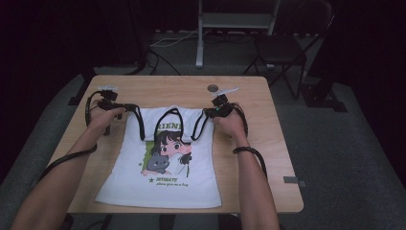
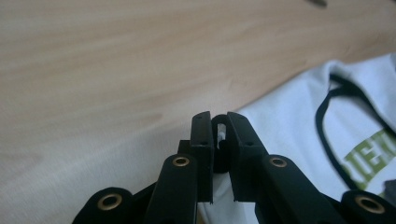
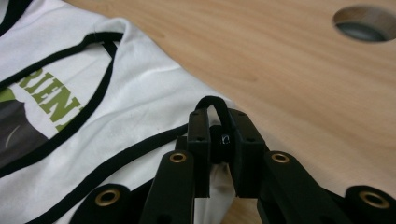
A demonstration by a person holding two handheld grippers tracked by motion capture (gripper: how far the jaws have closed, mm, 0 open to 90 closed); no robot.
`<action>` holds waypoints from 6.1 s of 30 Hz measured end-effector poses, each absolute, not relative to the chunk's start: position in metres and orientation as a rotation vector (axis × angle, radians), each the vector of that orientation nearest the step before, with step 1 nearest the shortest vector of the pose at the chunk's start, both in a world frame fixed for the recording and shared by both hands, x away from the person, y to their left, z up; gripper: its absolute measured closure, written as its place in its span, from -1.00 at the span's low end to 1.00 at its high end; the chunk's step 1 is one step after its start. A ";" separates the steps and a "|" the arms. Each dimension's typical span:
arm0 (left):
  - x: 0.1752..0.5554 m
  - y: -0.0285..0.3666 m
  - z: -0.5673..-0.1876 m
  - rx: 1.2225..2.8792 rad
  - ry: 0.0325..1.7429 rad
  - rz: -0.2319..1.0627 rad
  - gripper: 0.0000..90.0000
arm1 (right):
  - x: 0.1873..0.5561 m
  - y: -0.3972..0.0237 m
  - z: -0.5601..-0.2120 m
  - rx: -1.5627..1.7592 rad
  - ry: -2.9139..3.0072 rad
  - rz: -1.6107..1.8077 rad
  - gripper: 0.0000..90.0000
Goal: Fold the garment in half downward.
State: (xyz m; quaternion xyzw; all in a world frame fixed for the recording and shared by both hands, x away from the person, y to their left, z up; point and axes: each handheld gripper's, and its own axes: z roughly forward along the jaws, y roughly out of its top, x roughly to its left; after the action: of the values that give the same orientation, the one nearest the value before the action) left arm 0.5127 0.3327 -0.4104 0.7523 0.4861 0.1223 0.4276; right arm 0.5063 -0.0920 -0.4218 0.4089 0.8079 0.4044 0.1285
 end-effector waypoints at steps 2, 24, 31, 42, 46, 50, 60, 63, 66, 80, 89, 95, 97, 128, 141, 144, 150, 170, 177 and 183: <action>0.514 0.333 -0.407 1.862 1.216 0.320 0.82 | 0.508 -0.092 -0.417 1.181 2.343 1.172 0.79; 0.508 0.347 -0.356 1.709 1.130 0.379 0.81 | 0.511 -0.108 -0.362 1.140 2.198 1.348 0.77; 0.504 0.346 -0.353 1.695 1.122 0.386 0.81 | 0.506 -0.107 -0.361 1.141 2.201 1.368 0.80; 0.504 0.343 -0.345 1.684 1.108 0.401 0.81 | 0.506 -0.107 -0.349 1.140 2.176 1.395 0.81; 0.504 0.343 -0.349 1.699 1.109 0.398 0.82 | 0.507 -0.106 -0.352 1.146 2.181 1.390 0.81; 0.501 0.348 -0.353 1.727 1.101 0.394 0.82 | 0.504 -0.107 -0.356 1.138 2.201 1.393 0.81; 0.485 0.354 -0.361 1.793 1.061 0.375 0.82 | 0.490 -0.112 -0.370 1.111 2.263 1.391 0.81; 0.482 0.353 -0.361 1.819 1.052 0.380 0.82 | 0.486 -0.112 -0.372 1.108 2.276 1.387 0.81; 0.478 0.353 -0.364 1.848 1.053 0.385 0.81 | 0.482 -0.113 -0.374 1.097 2.292 1.374 0.81; 0.459 0.347 -0.384 1.988 1.029 0.421 0.82 | 0.462 -0.110 -0.398 1.057 2.381 1.288 0.81; 0.443 0.341 -0.394 2.071 0.971 0.449 0.82 | 0.448 -0.105 -0.411 1.018 2.418 1.243 0.80; 0.433 0.341 -0.400 2.075 0.953 0.450 0.81 | 0.438 -0.104 -0.418 0.998 2.427 1.219 0.79; 0.432 0.342 -0.401 2.074 0.952 0.449 0.81 | 0.437 -0.105 -0.418 0.994 2.430 1.214 0.79; 0.388 0.342 -0.402 2.066 0.812 0.547 0.81 | 0.394 -0.100 -0.414 0.830 2.382 1.191 0.79; 0.365 0.343 -0.411 2.073 0.730 0.596 0.81 | 0.382 -0.099 -0.417 0.805 2.386 1.191 0.79; 0.363 0.345 -0.412 2.072 0.729 0.598 0.81 | 0.380 -0.099 -0.417 0.796 2.390 1.189 0.79; 0.359 0.347 -0.413 2.063 0.734 0.596 0.81 | 0.375 -0.099 -0.414 0.782 2.390 1.190 0.79; 0.341 0.347 -0.412 2.076 0.697 0.600 0.81 | 0.363 -0.101 -0.415 0.761 2.409 1.179 0.78; 0.336 0.347 -0.413 2.082 0.686 0.603 0.81 | 0.358 -0.101 -0.414 0.745 2.410 1.181 0.78; 0.331 0.347 -0.412 2.085 0.675 0.610 0.81 | 0.355 -0.101 -0.413 0.738 2.411 1.181 0.78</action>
State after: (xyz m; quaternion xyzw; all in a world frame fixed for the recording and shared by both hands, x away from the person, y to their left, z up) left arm 0.3308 0.3474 -0.4119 0.8317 0.2693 0.2434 0.4201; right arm 0.3546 -0.1010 -0.4130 0.2609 0.8522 0.4174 0.1775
